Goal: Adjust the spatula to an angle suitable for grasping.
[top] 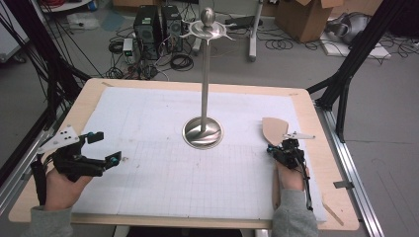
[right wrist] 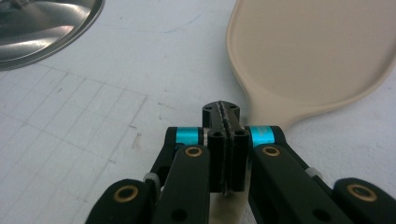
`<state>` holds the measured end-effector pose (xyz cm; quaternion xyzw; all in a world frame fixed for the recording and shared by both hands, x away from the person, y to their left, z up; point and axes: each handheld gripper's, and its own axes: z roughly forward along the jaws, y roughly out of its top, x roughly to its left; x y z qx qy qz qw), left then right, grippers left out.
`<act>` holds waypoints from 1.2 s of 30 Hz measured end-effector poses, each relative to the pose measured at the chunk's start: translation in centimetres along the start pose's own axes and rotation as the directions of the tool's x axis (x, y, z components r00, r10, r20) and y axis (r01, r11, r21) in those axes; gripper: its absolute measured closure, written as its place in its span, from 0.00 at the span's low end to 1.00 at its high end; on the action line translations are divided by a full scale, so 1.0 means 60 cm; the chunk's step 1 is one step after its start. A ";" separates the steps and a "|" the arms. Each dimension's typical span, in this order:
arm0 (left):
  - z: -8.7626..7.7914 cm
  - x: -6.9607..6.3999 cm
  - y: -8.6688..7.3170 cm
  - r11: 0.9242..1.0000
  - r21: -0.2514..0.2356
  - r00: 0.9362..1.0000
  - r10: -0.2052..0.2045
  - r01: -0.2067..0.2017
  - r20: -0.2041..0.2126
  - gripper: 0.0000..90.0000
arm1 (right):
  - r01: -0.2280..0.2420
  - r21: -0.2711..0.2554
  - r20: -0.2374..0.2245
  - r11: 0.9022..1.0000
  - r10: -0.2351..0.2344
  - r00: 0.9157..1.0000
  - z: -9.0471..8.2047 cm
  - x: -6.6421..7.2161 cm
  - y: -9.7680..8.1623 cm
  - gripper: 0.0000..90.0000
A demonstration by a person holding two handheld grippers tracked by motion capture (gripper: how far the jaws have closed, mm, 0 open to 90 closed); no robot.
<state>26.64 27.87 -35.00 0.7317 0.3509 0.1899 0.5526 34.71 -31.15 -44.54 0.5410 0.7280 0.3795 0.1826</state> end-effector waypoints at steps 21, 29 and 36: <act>0.016 0.001 0.016 1.000 -0.026 1.000 0.006 -0.005 0.030 0.02 | 0.170 -0.073 -0.132 0.983 -0.179 0.975 -0.109 -0.008 -0.028 1.00; 0.018 0.000 0.016 1.000 -0.022 1.000 0.006 -0.006 0.028 0.02 | 0.221 -0.078 -0.171 0.972 -0.232 0.958 -0.149 -0.032 -0.060 1.00; 0.017 0.002 0.015 1.000 -0.021 1.000 0.004 -0.004 0.028 0.02 | 0.288 -0.057 -0.236 0.956 -0.293 0.926 -0.144 -0.036 -0.081 1.00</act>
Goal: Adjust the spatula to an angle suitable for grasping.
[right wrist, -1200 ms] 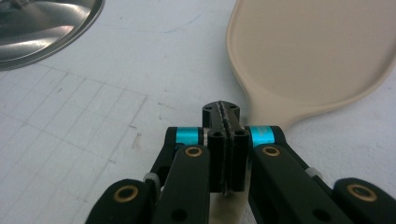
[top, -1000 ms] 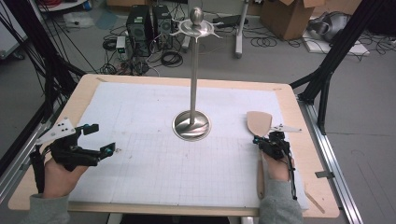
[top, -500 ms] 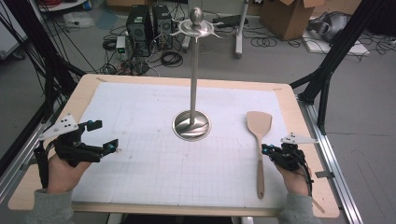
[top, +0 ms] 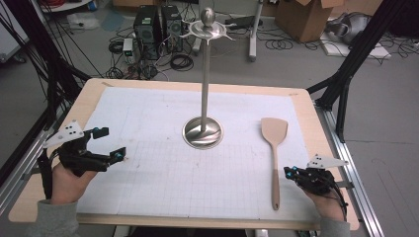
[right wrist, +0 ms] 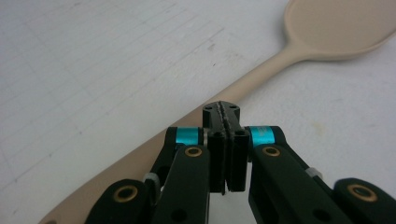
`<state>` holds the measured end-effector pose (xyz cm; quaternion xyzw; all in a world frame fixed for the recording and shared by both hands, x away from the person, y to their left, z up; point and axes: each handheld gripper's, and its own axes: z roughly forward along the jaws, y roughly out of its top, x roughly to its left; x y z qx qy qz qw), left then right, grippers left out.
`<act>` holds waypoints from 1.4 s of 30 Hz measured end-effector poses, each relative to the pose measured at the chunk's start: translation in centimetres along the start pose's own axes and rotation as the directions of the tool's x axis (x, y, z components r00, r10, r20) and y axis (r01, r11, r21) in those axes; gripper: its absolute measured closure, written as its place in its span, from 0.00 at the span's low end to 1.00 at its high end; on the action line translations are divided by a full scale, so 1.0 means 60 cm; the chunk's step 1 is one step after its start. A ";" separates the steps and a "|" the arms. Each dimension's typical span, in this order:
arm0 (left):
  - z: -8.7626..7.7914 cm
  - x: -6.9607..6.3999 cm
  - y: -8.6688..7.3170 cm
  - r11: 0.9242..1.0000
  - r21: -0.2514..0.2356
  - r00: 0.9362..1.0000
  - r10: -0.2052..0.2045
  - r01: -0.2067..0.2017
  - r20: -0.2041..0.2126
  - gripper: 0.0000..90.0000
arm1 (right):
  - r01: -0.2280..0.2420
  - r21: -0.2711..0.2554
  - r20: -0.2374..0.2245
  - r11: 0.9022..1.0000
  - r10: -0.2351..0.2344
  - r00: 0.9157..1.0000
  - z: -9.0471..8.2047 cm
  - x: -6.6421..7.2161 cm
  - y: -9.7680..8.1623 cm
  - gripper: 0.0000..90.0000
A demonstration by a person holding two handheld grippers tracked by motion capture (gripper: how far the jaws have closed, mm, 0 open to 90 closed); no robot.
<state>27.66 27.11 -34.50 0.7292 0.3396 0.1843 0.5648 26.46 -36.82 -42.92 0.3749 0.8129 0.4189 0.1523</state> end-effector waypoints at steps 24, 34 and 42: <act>-0.004 0.002 -0.003 1.000 0.000 1.000 -0.008 0.008 -0.011 0.02 | 0.067 0.086 -0.126 0.994 -0.056 0.990 0.024 0.019 -0.013 1.00; -0.005 0.001 -0.005 1.000 0.003 1.000 -0.009 0.009 -0.015 0.02 | 0.086 0.089 -0.144 0.992 -0.073 0.987 0.038 0.028 -0.002 1.00; -0.010 0.003 -0.006 1.000 0.003 1.000 -0.008 0.008 -0.024 0.02 | 0.108 0.083 -0.146 0.991 -0.095 0.985 0.049 0.037 0.008 1.00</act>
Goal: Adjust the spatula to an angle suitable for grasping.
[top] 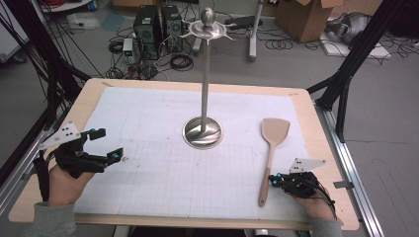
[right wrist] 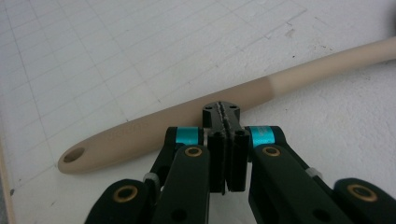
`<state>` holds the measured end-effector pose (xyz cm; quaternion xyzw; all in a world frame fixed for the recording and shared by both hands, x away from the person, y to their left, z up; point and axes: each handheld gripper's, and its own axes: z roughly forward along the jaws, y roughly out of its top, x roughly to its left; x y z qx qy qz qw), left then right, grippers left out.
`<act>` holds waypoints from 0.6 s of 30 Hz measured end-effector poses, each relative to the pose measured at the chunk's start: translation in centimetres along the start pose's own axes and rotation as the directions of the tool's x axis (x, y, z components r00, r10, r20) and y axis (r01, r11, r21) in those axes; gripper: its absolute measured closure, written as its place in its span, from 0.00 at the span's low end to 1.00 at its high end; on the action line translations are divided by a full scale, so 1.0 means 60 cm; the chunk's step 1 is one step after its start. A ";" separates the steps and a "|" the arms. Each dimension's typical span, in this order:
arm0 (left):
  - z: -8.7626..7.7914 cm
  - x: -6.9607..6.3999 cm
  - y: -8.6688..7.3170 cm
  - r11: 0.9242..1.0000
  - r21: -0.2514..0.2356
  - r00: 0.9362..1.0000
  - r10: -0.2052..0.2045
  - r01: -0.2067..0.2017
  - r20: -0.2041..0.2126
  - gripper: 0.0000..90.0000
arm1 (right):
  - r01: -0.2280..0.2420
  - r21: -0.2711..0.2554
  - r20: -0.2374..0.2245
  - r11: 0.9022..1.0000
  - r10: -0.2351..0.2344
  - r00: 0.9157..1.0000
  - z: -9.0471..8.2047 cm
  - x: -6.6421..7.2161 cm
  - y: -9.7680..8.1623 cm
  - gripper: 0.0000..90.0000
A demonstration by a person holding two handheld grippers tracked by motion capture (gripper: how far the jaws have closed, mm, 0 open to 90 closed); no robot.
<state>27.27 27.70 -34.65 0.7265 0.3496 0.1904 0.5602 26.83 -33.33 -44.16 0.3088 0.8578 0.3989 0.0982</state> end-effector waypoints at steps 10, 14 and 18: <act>-0.004 0.000 -0.001 1.000 -0.003 1.000 -0.001 0.001 -0.005 0.02 | -0.009 -0.002 -0.013 1.000 0.009 1.000 0.005 0.004 -0.001 1.00; -0.006 0.001 -0.001 1.000 -0.002 1.000 -0.001 0.001 -0.008 0.02 | 0.008 -0.007 -0.038 1.000 -0.008 0.999 0.013 0.011 -0.001 1.00; -0.006 -0.001 -0.002 1.000 -0.004 1.000 -0.002 0.002 -0.007 0.02 | 0.014 0.000 -0.031 1.000 -0.014 0.999 0.021 0.017 0.007 1.00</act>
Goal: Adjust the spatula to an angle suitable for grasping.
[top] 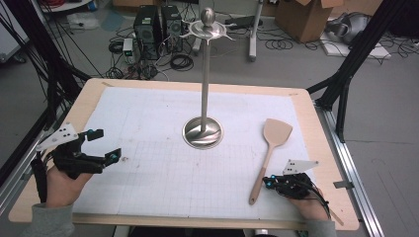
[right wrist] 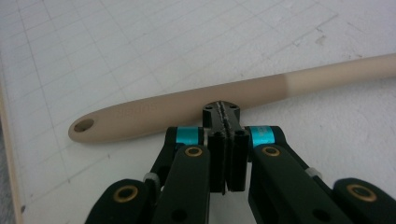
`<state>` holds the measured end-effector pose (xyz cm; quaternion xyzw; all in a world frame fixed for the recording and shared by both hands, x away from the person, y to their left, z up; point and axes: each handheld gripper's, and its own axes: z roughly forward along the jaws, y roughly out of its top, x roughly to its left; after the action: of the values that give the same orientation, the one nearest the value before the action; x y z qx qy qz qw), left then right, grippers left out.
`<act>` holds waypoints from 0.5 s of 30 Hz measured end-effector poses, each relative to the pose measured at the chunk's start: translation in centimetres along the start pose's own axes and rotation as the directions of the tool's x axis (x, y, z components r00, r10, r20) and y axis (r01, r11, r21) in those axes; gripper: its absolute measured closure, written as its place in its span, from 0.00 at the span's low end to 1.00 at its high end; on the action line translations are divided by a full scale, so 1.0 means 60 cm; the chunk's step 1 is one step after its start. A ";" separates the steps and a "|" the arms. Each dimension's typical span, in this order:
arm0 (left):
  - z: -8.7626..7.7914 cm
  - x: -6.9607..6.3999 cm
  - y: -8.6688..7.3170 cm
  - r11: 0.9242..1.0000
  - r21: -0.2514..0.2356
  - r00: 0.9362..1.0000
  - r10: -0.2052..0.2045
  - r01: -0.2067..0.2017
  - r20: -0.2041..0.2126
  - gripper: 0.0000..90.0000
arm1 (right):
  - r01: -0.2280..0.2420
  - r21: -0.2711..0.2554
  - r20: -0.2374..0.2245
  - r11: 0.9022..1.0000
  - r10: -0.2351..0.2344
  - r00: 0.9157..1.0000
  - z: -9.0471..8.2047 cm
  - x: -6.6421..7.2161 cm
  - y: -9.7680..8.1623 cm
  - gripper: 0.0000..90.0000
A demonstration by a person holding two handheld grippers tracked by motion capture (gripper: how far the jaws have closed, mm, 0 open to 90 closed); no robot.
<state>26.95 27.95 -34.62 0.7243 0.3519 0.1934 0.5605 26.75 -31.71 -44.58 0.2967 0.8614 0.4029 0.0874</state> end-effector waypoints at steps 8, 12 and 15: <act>-0.002 -0.001 -0.001 1.000 0.003 1.000 0.000 0.000 -0.003 0.02 | 0.005 -0.002 0.006 1.000 -0.005 1.000 0.023 0.007 0.017 1.00; -0.002 -0.001 -0.002 1.000 0.004 1.000 0.000 0.000 -0.005 0.02 | 0.000 -0.006 0.003 1.000 0.000 1.000 0.030 0.008 0.023 1.00; -0.004 -0.001 -0.003 1.000 0.008 1.000 0.003 -0.003 -0.007 0.02 | 0.001 -0.006 0.013 1.000 -0.001 1.000 0.036 0.011 0.028 1.00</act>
<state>26.72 28.08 -34.71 0.7264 0.3539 0.1953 0.5559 27.81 -29.11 -44.69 0.2986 0.8599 0.4034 0.0939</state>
